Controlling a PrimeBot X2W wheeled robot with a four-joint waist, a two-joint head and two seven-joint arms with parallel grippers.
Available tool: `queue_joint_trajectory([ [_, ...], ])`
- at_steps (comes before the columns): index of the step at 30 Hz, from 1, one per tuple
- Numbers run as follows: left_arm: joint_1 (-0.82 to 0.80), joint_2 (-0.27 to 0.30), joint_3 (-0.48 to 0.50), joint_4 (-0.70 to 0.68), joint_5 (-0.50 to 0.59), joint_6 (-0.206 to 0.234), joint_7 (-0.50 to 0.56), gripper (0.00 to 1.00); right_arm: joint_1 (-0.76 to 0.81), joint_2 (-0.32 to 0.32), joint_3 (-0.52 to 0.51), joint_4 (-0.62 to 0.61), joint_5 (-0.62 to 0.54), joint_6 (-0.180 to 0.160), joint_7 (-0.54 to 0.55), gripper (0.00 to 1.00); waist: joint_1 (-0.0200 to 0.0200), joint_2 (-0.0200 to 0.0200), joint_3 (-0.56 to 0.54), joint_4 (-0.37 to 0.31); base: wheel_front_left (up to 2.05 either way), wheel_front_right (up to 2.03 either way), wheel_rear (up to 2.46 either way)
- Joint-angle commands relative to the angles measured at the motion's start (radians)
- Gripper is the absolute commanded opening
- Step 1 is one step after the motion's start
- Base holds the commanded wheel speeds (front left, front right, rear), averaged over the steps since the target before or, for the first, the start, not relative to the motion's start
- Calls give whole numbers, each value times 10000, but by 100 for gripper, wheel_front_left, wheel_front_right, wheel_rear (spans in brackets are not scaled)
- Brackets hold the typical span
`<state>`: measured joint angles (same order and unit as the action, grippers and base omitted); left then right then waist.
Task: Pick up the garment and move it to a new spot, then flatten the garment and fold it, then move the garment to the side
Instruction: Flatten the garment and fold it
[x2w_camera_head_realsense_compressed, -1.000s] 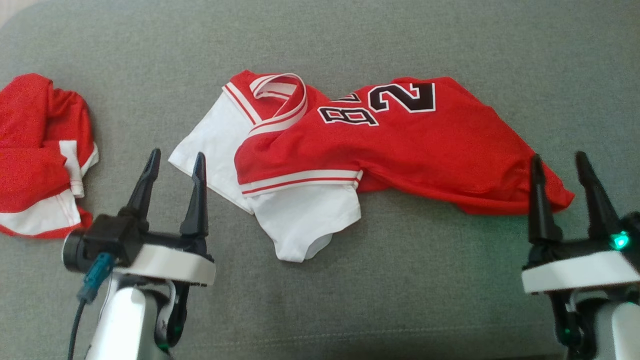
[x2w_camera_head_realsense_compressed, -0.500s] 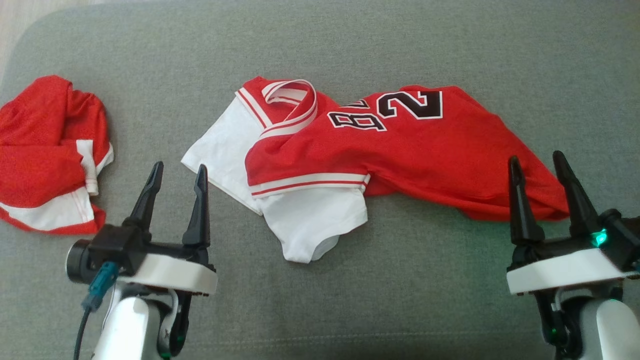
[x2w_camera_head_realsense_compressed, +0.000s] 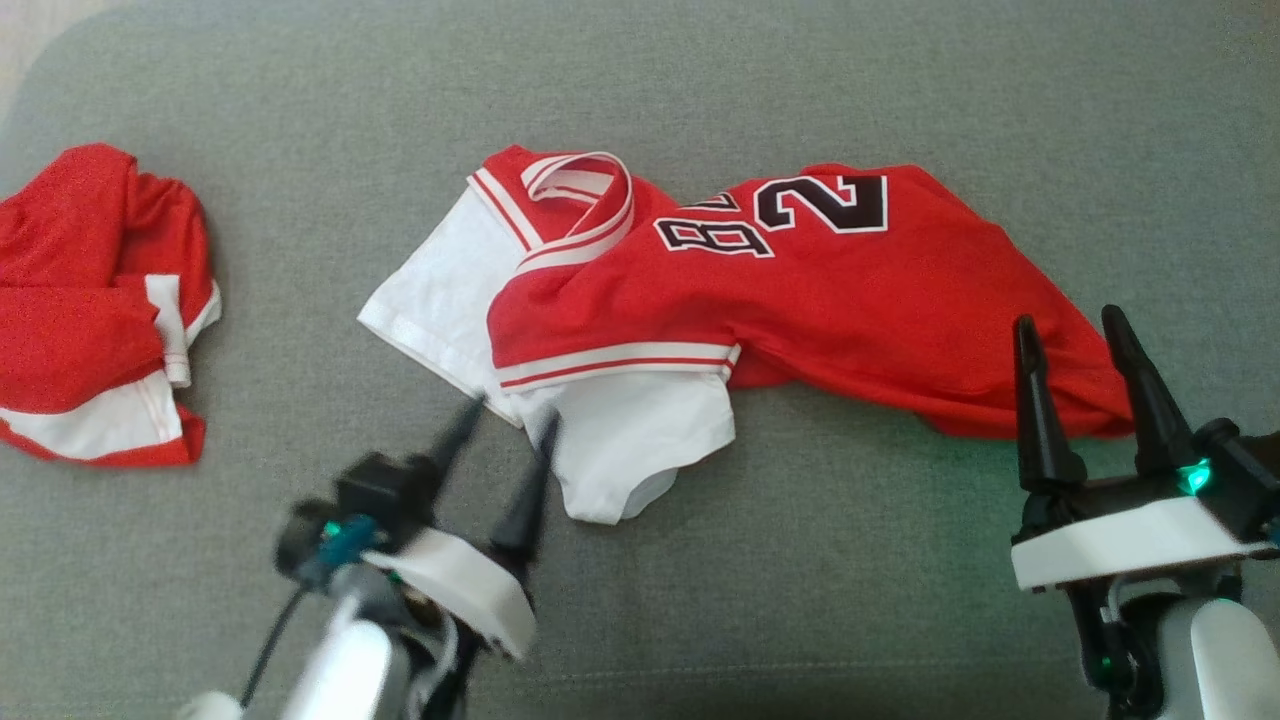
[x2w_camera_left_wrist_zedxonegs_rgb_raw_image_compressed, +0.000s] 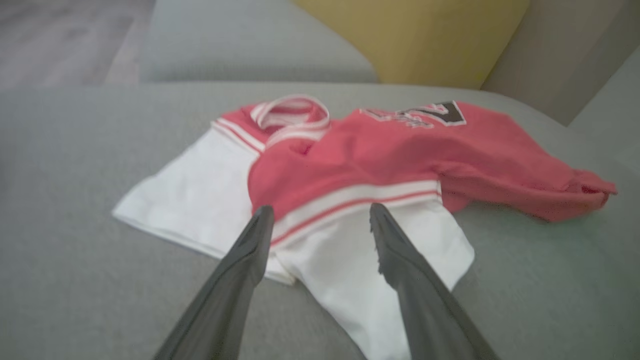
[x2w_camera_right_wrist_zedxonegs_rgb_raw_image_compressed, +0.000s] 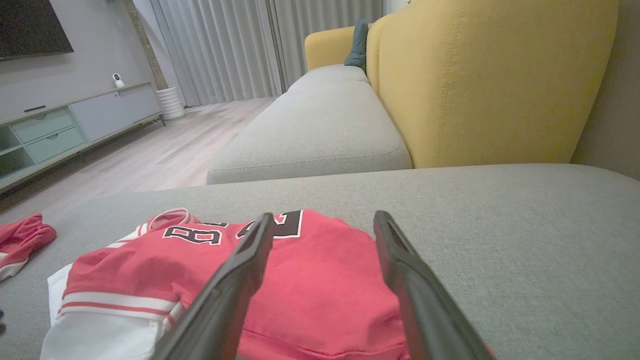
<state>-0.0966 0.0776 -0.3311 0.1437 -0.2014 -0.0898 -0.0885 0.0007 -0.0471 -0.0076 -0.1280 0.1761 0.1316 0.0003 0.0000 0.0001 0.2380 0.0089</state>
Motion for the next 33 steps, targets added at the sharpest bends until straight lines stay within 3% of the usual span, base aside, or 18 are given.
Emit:
queue_joint_trajectory([
  [1,72,-52,37,-53,-222,-90,365,100,-215,-94,244,-312,64,-9,25,100,0,-1,63,-49,0,0,0],
  [6,88,-149,-405,680,-798,-173,1235,100,-224,-75,257,-299,105,-9,66,100,0,-1,159,-168,0,0,0],
  [15,-138,-209,-690,1320,-1250,-167,1662,100,-160,-53,99,-277,167,-9,153,100,0,-1,243,-294,0,0,0],
  [16,-167,-211,-705,1393,-1286,-168,1711,87,-149,-52,81,-270,179,-9,189,100,0,-1,245,-318,0,0,0],
  [17,-189,-213,-727,1465,-1329,-171,1777,37,-130,-51,39,-246,181,-9,264,100,0,-1,247,-341,0,0,0],
  [18,-215,-213,-751,1521,-1338,-172,1818,0,-103,-50,-7,-203,215,-9,370,100,0,-1,246,-360,0,0,0],
  [25,-348,-167,-755,1656,-1320,-68,1719,0,-65,-563,-569,189,492,-9,1160,100,0,-1,349,-422,0,0,0],
  [33,-665,-30,-745,1491,-1193,31,1483,0,-1245,-1936,-863,1334,1015,-9,2625,100,0,-1,878,-315,0,0,0],
])
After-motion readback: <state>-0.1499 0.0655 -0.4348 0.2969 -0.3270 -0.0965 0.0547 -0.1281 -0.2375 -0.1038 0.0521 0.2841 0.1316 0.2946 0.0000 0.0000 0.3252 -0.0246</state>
